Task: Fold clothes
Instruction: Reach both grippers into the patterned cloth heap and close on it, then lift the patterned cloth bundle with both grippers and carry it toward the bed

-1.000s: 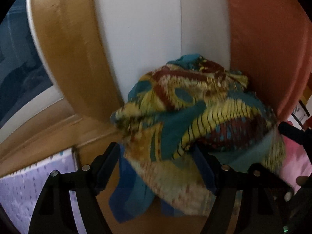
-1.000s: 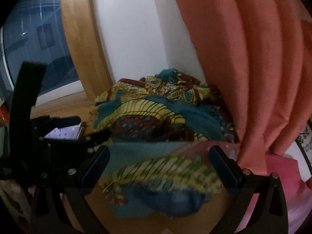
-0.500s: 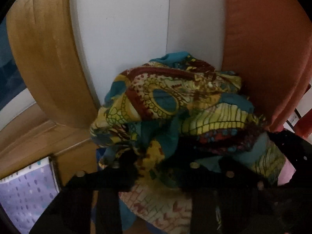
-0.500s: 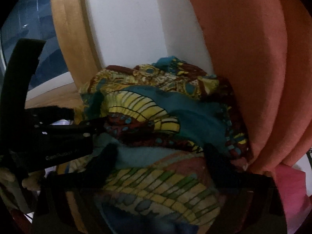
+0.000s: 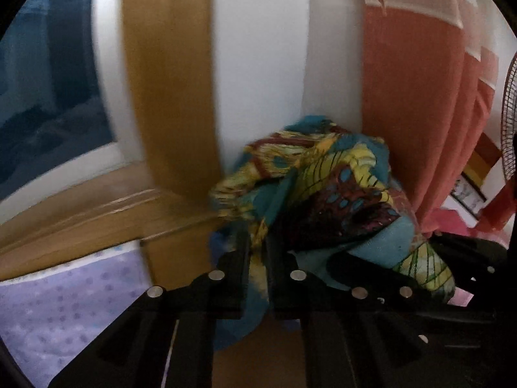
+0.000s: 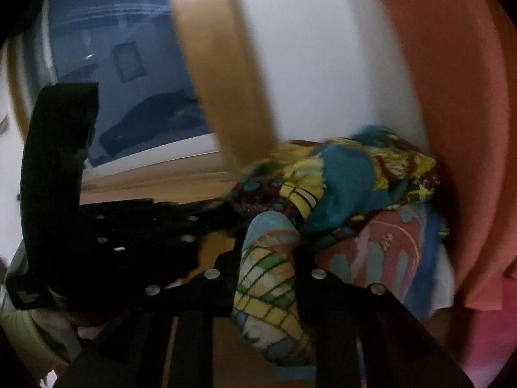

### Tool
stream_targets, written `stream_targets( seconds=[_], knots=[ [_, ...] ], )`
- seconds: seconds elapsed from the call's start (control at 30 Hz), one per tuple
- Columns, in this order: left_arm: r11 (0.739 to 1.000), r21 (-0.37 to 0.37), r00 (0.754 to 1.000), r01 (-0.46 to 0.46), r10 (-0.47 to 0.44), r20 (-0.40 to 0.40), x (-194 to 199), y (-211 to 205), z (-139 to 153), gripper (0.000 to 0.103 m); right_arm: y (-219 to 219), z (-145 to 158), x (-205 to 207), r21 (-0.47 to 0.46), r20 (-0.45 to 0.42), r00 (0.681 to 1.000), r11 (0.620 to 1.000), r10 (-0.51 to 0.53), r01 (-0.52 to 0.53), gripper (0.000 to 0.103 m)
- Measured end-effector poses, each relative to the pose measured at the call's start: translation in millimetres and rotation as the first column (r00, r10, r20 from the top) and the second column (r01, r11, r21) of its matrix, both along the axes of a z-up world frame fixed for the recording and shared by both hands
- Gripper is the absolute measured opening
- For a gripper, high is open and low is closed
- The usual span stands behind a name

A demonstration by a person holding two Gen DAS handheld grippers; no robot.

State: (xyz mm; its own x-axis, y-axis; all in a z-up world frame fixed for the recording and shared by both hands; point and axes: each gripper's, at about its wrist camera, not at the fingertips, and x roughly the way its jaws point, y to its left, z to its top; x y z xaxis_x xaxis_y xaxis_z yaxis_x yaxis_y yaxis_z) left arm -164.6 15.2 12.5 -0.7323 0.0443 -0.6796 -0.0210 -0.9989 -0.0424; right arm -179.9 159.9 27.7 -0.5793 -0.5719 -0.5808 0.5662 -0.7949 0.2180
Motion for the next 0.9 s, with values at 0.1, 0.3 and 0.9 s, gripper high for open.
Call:
stream_targets(
  seconds=[0.1, 0.3, 0.9],
  knots=[
    [1.0, -0.001, 1.0, -0.031, 0.031, 0.004, 19, -19, 2, 0.009, -20, 2, 18, -0.001, -0.005, 0.999, 0.999, 0.04, -0.04, 0.019],
    [0.995, 0.033, 0.994, -0.097, 0.096, 0.051, 53, -52, -7, 0.009, -59, -9, 46, 0.011, 0.034, 0.993, 0.993, 0.114, -0.115, 0.019],
    [0.987, 0.065, 0.987, 0.147, -0.151, 0.054, -4, 8, 6, 0.025, 46, 9, 54, 0.144, -0.104, 0.953, 0.944, -0.286, 0.299, 0.077]
  ],
)
